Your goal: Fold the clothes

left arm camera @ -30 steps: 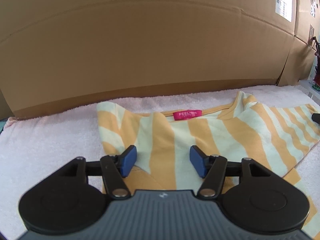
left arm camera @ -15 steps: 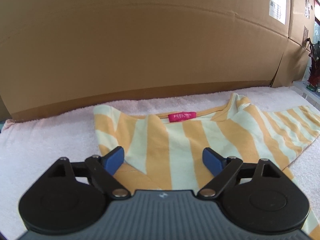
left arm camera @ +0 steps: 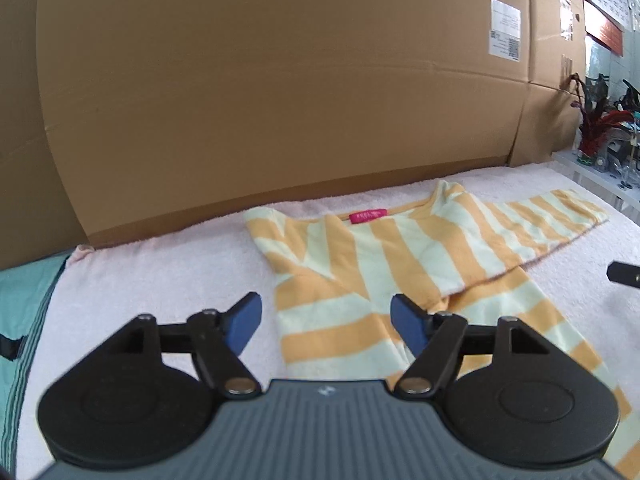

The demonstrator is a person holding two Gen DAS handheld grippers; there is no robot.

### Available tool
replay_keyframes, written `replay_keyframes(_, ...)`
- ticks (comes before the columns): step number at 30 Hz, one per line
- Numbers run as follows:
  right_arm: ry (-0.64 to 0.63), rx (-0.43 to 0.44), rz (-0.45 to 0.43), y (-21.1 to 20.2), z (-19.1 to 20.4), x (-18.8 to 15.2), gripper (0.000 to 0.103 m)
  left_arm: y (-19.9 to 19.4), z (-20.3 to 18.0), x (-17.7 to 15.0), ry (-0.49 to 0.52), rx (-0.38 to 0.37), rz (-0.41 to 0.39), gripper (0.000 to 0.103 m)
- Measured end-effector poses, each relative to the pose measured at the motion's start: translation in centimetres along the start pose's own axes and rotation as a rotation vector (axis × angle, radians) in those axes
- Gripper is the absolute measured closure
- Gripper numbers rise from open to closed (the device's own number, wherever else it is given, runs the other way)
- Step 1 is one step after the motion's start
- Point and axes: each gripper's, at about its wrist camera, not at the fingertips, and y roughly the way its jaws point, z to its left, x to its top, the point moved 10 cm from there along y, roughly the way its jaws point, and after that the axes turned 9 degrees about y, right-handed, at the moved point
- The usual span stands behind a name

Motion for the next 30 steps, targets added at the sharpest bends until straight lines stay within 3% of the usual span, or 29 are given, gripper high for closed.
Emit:
replay_keyframes(2, 0.058, -0.032, 0.031, 0.5, -1.4, 1.0, 0.024, 0.5, -0.5, 0.3, 0.012, -0.003, 0.0, 0.03)
replay_keyframes(4, 0.15, -0.095, 0.012, 0.9, -4.1, 2.8, 0.037, 1.7, -0.4, 0.5, 0.005, -0.008, 0.028, 0.032)
replay_keyframes(6, 0.211, -0.136, 0.043, 1.9, -7.0, 4.5, 0.065, 3.2, 0.1, 1.2, 0.004, -0.006, 0.036, 0.036)
replay_keyframes(12, 0.364, -0.158, 0.068, 6.0, -10.2, 8.6, 0.066, 8.9, 0.6, 4.2, 0.007, -0.037, 0.064, 0.039)
replay_keyframes(18, 0.416, -0.199, 0.014, 9.2, -11.3, 11.1, 0.065, 15.1, 2.2, 4.5, -0.001, -0.004, 0.136, 0.037)
replay_keyframes(21, 0.41, -0.189, -0.012, 10.5, -11.7, 12.1, 0.065, 15.7, 2.9, 4.4, -0.012, -0.035, 0.105, 0.031)
replay_keyframes(24, 0.377, -0.156, -0.017, 11.0, -11.4, 12.3, 0.063, 15.6, 3.1, 3.9, -0.002, -0.019, 0.069, 0.022)
replay_keyframes(26, 0.364, -0.113, -0.009, 10.8, -11.1, 11.8, 0.063, 15.4, 3.0, 3.8, -0.01, -0.033, 0.069, 0.022)
replay_keyframes(28, 0.356, -0.071, 0.005, 10.5, -10.9, 11.4, 0.069, 15.4, 3.0, 3.7, -0.014, -0.044, 0.066, 0.022)
replay_keyframes(29, 0.369, -0.076, 0.007, 10.5, -11.1, 11.6, 0.088, 15.4, 2.9, 3.7, -0.015, -0.049, 0.064, 0.022)
replay_keyframes(30, 0.381, -0.081, 0.009, 10.5, -11.3, 11.8, 0.095, 15.4, 2.9, 3.6, -0.015, -0.053, 0.062, 0.022)
